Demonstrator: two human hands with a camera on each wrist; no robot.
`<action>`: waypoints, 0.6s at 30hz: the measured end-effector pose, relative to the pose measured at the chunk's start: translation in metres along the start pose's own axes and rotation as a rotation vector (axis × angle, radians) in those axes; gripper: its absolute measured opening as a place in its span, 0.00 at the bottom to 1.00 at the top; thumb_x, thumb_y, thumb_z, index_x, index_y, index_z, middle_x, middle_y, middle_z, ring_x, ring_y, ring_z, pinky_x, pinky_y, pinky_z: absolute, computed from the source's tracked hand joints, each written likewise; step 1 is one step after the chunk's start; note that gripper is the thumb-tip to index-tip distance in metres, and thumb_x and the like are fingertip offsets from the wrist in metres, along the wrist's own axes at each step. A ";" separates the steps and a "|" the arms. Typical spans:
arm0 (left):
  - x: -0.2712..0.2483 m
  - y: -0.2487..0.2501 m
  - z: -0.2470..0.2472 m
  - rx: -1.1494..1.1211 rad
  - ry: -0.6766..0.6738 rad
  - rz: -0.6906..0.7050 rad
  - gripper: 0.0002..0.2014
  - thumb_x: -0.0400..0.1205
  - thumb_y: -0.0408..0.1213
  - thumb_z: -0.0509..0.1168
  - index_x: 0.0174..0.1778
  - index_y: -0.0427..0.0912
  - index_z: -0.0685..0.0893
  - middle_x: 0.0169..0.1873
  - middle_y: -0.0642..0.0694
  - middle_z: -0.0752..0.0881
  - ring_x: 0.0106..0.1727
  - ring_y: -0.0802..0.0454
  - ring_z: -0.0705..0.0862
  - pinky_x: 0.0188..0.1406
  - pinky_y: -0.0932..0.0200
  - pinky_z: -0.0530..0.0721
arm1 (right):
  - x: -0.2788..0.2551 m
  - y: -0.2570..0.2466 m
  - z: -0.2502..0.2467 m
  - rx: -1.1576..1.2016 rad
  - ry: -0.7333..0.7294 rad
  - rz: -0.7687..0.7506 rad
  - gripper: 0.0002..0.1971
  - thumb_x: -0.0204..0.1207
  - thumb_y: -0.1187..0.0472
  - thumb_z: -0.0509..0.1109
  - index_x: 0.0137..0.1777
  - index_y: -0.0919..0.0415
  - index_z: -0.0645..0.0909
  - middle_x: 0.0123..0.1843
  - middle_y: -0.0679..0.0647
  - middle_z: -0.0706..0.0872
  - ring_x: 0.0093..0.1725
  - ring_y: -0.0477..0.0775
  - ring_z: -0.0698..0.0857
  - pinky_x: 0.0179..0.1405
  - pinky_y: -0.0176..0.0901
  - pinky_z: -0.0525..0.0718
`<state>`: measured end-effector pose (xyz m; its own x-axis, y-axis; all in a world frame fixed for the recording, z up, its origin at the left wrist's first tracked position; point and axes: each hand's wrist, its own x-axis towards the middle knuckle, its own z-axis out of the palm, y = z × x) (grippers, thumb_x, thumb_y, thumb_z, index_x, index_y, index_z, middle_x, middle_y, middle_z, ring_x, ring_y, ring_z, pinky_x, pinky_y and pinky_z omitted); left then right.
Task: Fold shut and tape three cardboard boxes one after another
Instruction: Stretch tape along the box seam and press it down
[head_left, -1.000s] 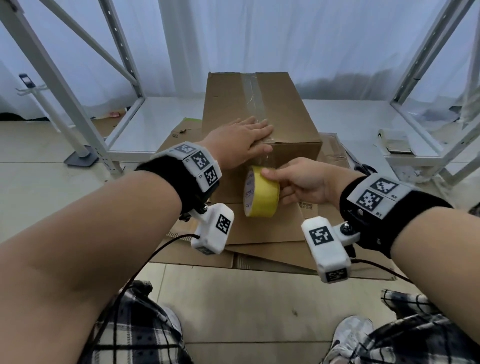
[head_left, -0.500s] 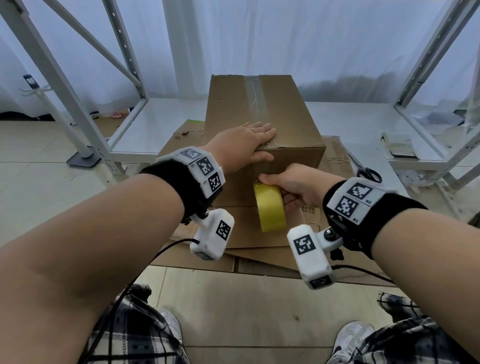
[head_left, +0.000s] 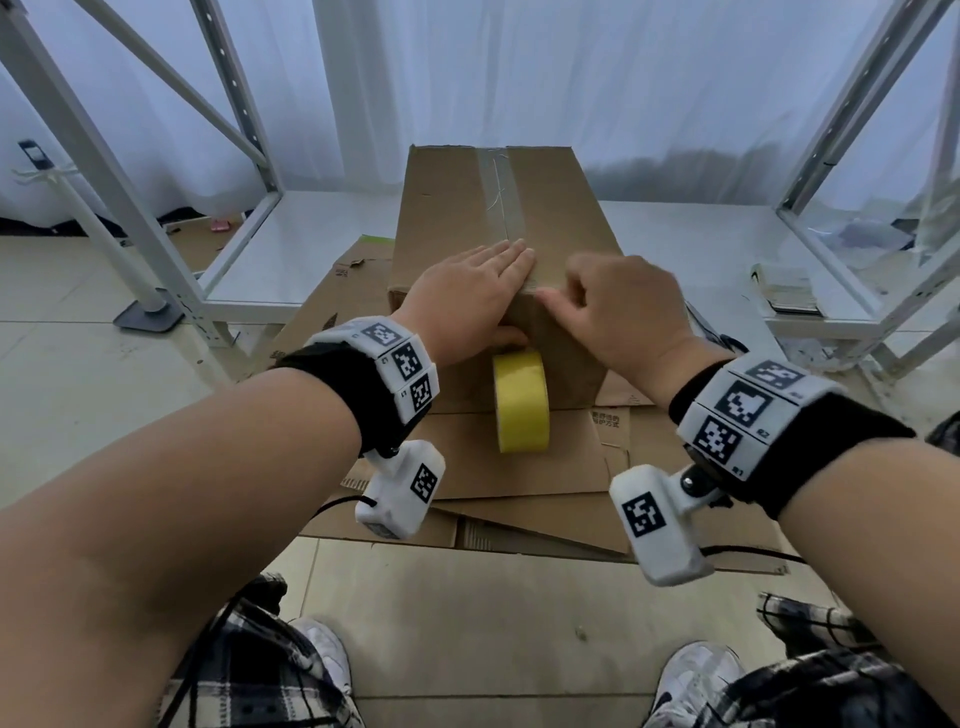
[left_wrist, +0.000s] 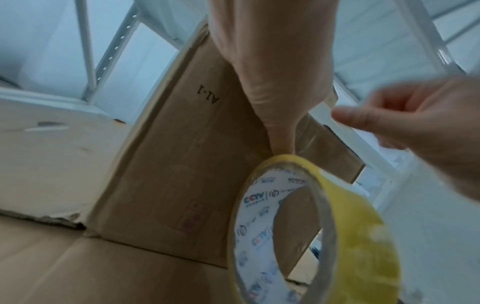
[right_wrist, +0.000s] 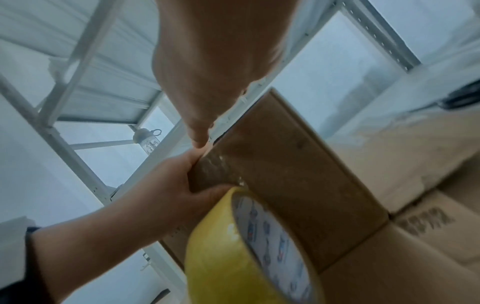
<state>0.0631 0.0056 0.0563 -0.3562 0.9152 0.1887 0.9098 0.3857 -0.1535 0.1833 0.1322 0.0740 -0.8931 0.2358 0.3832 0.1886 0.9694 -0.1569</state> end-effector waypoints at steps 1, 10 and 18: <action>-0.001 0.001 0.000 0.022 -0.007 -0.008 0.45 0.80 0.60 0.62 0.84 0.38 0.50 0.83 0.41 0.55 0.83 0.48 0.56 0.80 0.57 0.51 | 0.001 0.003 -0.001 0.000 0.056 -0.074 0.15 0.77 0.45 0.69 0.49 0.57 0.78 0.44 0.51 0.80 0.46 0.54 0.80 0.45 0.45 0.76; -0.005 -0.017 -0.020 -0.150 -0.003 0.021 0.32 0.84 0.52 0.60 0.80 0.39 0.65 0.79 0.44 0.67 0.79 0.50 0.67 0.75 0.58 0.64 | 0.016 0.005 0.025 -0.156 -0.248 -0.083 0.47 0.72 0.33 0.67 0.85 0.45 0.47 0.85 0.47 0.59 0.77 0.56 0.61 0.74 0.57 0.61; -0.017 -0.020 -0.012 -0.326 0.234 0.074 0.15 0.84 0.43 0.63 0.63 0.42 0.86 0.64 0.46 0.85 0.67 0.50 0.82 0.66 0.54 0.79 | 0.019 0.006 0.032 -0.197 -0.169 -0.097 0.38 0.76 0.34 0.63 0.83 0.43 0.56 0.83 0.46 0.64 0.70 0.56 0.67 0.66 0.54 0.63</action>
<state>0.0531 -0.0188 0.0675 -0.2635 0.8731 0.4101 0.9644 0.2284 0.1335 0.1541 0.1401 0.0512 -0.9631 0.1430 0.2281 0.1603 0.9853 0.0591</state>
